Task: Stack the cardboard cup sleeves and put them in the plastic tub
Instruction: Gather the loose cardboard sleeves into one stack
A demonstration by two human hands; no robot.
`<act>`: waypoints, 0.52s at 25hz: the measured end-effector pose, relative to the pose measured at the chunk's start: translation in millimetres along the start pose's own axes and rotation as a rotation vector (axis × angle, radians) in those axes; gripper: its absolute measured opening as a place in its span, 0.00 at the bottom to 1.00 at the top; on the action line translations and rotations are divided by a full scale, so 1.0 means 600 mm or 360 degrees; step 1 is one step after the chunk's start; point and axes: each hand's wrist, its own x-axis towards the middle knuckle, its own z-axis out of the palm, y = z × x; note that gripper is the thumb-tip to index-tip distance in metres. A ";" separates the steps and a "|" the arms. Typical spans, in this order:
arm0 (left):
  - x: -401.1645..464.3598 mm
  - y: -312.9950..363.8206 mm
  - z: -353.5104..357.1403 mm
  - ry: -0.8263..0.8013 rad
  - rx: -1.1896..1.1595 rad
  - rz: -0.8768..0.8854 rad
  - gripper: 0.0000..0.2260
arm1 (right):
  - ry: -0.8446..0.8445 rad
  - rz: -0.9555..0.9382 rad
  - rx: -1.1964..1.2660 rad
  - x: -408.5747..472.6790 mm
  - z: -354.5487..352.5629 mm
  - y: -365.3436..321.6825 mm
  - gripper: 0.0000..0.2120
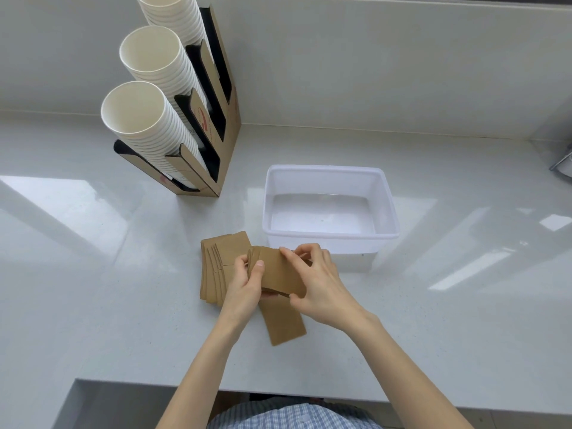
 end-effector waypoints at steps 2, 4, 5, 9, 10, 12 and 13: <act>-0.002 0.000 0.002 -0.0005 0.0017 0.0024 0.12 | -0.0006 -0.0032 -0.0012 0.003 0.001 -0.003 0.34; -0.002 0.001 0.001 0.0018 0.0054 0.0040 0.15 | -0.0007 -0.0049 -0.0004 0.005 0.000 -0.003 0.34; -0.001 0.003 0.000 0.0037 0.0073 0.0047 0.16 | -0.0012 -0.0046 0.0019 0.005 0.000 -0.003 0.34; 0.003 0.009 -0.021 0.0190 0.0059 0.0069 0.14 | 0.0093 0.0161 0.0334 -0.002 0.007 0.005 0.41; 0.005 0.009 -0.031 0.0233 0.0039 0.0078 0.12 | 0.0178 0.0252 0.0403 -0.004 0.012 0.008 0.41; 0.008 0.006 -0.049 0.0316 0.0023 0.0080 0.12 | 0.0248 0.0454 0.0386 -0.008 0.027 0.014 0.39; 0.008 0.004 -0.056 0.0345 0.0017 0.0070 0.13 | 0.0192 0.0552 0.0301 -0.011 0.037 0.015 0.38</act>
